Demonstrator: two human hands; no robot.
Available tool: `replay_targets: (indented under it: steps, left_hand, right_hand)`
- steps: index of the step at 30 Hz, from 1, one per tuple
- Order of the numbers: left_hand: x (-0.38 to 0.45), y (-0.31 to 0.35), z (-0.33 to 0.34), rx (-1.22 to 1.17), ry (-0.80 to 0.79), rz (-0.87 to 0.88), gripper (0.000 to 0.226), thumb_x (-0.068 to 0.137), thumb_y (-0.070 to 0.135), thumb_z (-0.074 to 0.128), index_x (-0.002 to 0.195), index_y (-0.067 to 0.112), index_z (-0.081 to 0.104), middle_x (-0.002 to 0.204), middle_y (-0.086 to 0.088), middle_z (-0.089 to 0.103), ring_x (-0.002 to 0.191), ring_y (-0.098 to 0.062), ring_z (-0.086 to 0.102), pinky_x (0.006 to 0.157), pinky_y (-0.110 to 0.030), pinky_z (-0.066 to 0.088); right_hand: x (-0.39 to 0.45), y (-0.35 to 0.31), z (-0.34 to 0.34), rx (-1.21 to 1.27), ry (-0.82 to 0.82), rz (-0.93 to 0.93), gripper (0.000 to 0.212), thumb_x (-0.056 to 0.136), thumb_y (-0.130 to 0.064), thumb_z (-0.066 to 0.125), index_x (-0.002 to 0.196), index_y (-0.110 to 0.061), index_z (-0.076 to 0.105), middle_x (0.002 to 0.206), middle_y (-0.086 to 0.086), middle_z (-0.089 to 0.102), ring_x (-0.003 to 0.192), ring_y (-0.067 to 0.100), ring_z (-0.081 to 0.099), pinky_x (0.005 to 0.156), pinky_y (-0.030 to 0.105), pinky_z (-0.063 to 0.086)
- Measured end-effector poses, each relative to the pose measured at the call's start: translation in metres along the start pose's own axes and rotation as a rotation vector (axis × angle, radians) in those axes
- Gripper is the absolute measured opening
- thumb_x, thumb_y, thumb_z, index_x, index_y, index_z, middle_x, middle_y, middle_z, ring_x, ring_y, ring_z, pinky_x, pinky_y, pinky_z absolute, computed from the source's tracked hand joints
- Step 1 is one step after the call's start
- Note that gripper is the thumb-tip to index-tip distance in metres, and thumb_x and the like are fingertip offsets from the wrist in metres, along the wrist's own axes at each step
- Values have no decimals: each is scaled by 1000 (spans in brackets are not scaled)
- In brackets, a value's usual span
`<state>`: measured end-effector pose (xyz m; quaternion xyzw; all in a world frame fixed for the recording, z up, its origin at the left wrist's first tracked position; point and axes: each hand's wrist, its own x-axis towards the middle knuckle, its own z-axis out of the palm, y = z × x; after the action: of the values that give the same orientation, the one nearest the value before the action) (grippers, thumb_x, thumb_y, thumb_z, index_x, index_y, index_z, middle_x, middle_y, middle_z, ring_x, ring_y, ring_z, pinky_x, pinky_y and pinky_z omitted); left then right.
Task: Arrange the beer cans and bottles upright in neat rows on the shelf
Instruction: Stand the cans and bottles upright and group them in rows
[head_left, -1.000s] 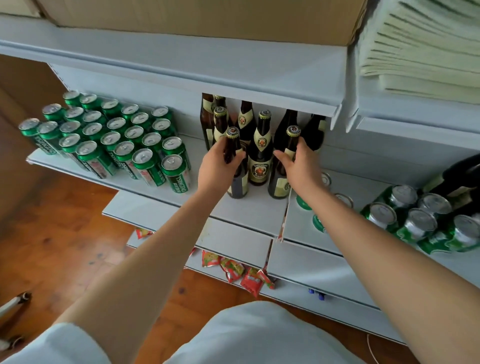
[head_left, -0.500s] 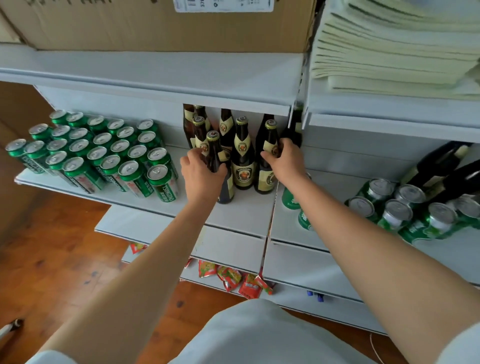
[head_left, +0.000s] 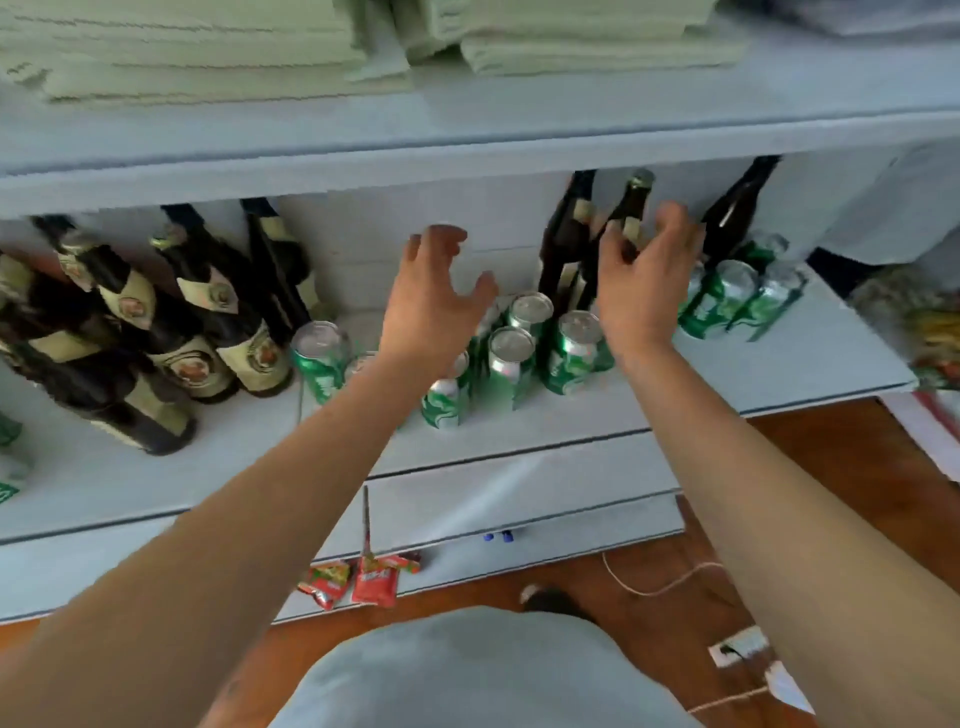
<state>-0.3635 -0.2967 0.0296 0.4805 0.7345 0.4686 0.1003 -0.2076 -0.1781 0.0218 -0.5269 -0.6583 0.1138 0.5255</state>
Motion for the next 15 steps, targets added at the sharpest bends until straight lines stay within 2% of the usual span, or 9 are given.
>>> replay_targets:
  steps: [3, 5, 7, 9, 11, 13, 15]
  left_hand:
    - [48, 14, 59, 57, -183, -115, 59, 86, 29, 69, 136, 14, 41, 134, -7, 46, 111, -20, 53, 88, -27, 43]
    - [75, 19, 94, 105, -224, -160, 66, 85, 30, 70, 140, 13, 37, 138, -10, 44, 119, -24, 51, 90, -27, 41]
    - [94, 21, 123, 125, -245, -194, 69, 86, 35, 69, 143, 14, 35, 141, -10, 43, 123, -25, 49, 92, -28, 41]
    - [107, 21, 146, 126, -225, -213, 68, 88, 43, 64, 142, 16, 35, 139, -9, 46, 120, -24, 51, 92, -29, 43]
    - [118, 19, 164, 110, -187, -220, 65, 89, 53, 59, 138, 16, 40, 130, -6, 53, 113, -23, 56, 91, -33, 47]
    - [123, 19, 178, 115, -146, -232, 61, 87, 58, 59, 130, 17, 48, 118, -1, 60, 105, -20, 59, 87, -33, 49]
    - [126, 18, 187, 138, -71, -224, 53, 84, 56, 64, 121, 19, 55, 111, 2, 65, 98, -17, 61, 80, -30, 50]
  right_hand:
    - [31, 44, 1, -148, -288, 72, 70, 86, -41, 67, 134, 3, 41, 130, 21, 46, 115, 33, 50, 92, 30, 35]
    - [47, 61, 9, -175, -458, 71, 86, 84, -48, 69, 144, -1, 30, 140, 19, 39, 125, 31, 46, 98, 31, 36]
    - [60, 73, 20, -145, -574, 74, 92, 80, -49, 73, 147, -6, 26, 142, 16, 41, 128, 29, 45, 99, 32, 38]
    - [69, 86, 31, -121, -640, 46, 88, 77, -47, 76, 143, -8, 32, 134, 13, 49, 123, 29, 49, 93, 30, 40]
    - [75, 99, 39, -104, -679, 16, 78, 78, -40, 77, 136, -8, 36, 125, 9, 58, 116, 29, 55, 81, 27, 39]
    - [80, 109, 44, -82, -669, -12, 70, 77, -36, 78, 129, -9, 41, 116, 6, 63, 109, 28, 59, 72, 22, 35]
    - [82, 115, 47, -62, -648, -42, 65, 74, -40, 80, 121, -8, 47, 110, 5, 65, 103, 25, 62, 70, 21, 36]
